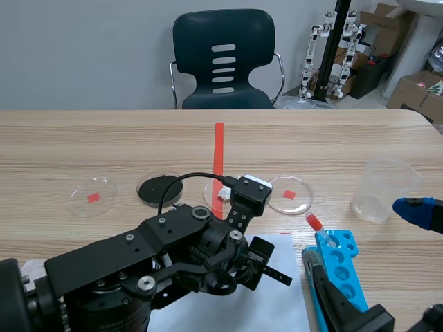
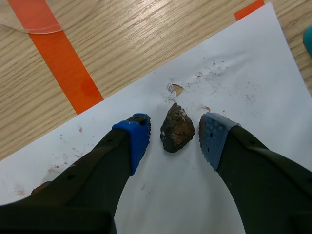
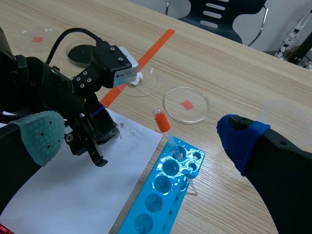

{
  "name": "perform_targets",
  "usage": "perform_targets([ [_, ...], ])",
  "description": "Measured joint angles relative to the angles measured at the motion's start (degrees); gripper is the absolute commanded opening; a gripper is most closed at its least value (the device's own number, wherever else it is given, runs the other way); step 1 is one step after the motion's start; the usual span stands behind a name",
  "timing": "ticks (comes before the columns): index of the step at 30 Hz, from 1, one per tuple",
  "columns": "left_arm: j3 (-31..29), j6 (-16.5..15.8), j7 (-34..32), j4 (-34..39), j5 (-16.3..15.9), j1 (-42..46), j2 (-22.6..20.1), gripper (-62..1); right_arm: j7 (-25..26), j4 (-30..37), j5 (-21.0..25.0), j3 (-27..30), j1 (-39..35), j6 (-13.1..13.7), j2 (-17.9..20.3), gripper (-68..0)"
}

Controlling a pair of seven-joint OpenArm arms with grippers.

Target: Pick up the right mineral with the left hand

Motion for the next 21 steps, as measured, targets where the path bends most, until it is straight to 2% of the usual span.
perform_targets([
  [9,0.0,0.0,-1.2,-0.1,0.0,0.0,0.0,-35.5,0.0,0.0,0.0,0.0,0.0,0.0,0.0,0.4],
  [15,0.0,0.0,-2.0,-2.6,0.0,0.0,1.0,-35.6,0.0,0.0,0.0,0.0,0.0,0.0,0.0,0.4],
  [21,0.0,0.0,-2.5,-2.6,-0.2,0.0,1.0,-47.9,0.0,0.0,0.0,0.0,0.0,0.0,0.0,0.4],
])
